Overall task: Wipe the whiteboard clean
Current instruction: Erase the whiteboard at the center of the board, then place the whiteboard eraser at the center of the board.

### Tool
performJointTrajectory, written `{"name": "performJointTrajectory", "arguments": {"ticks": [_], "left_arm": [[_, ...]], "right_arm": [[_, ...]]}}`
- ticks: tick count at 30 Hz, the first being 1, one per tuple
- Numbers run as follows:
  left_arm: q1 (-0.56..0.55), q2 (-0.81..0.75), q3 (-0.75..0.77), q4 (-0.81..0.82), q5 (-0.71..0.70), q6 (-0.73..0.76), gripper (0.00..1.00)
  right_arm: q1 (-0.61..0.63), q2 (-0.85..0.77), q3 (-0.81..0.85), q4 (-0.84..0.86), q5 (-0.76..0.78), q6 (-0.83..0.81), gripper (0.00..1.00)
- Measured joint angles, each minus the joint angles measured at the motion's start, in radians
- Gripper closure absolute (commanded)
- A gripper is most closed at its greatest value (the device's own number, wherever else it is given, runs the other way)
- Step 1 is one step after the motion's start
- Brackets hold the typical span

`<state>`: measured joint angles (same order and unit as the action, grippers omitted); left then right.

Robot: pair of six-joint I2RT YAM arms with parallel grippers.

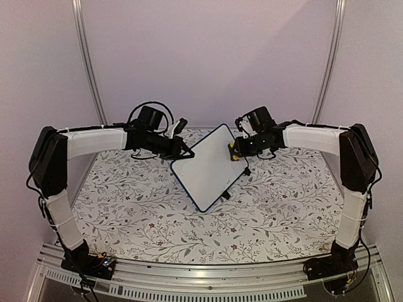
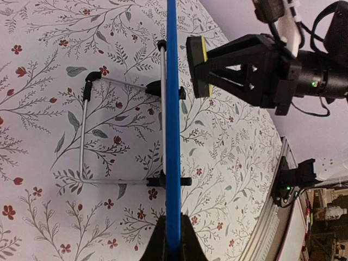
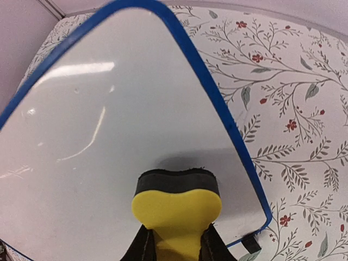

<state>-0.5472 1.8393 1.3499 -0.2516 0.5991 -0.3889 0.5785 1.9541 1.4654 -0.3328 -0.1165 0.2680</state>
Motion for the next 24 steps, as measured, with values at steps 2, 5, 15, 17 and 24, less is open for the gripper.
{"name": "performJointTrajectory", "arguments": {"ticks": [2,5,15,17,24], "left_arm": [[0.000,0.000,0.000,0.000,0.000,0.002,1.00],[-0.001,-0.001,0.000,0.000,-0.002,0.003,1.00],[-0.001,-0.003,0.000,-0.001,-0.002,0.004,1.00],[-0.001,-0.004,-0.001,-0.001,-0.002,0.004,1.00],[-0.002,-0.005,-0.001,-0.002,-0.003,0.005,1.00]], "right_arm": [[-0.008,0.000,0.052,0.014,-0.001,0.001,0.78],[-0.026,0.000,0.066,0.031,-0.002,0.010,0.76],[-0.151,-0.022,-0.179,0.034,0.030,0.080,0.55],[-0.180,-0.032,-0.212,0.034,0.034,0.100,0.51],[-0.216,-0.035,-0.222,0.085,0.023,0.171,0.41]]}}
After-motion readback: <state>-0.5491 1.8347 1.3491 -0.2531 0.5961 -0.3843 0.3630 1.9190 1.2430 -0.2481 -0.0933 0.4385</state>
